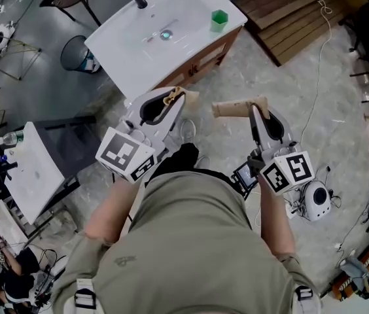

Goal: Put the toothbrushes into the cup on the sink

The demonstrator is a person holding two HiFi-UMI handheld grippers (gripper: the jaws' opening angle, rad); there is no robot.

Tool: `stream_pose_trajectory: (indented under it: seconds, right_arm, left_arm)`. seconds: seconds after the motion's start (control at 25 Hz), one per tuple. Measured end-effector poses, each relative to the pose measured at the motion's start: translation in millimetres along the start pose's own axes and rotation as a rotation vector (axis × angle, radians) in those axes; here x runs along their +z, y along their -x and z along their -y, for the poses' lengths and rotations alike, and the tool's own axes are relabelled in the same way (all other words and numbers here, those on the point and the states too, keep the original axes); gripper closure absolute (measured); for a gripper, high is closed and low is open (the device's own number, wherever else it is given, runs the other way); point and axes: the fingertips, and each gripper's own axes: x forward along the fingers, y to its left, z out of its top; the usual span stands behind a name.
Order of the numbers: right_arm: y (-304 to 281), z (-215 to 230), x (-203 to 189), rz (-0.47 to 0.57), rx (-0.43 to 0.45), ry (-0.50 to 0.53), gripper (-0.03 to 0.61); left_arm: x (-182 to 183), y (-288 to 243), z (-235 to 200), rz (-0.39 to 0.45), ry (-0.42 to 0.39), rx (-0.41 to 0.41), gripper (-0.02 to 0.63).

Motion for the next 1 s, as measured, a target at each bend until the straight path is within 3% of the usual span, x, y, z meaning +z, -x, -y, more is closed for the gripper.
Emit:
stream_pose_trajectory:
  seconds: [1.0]
  right_arm:
    - [-128,20,39,-0.039,-0.033,0.021,0.531]
  left_arm:
    - [28,-57,-122,0.019,0.043,-0.043,0.565]
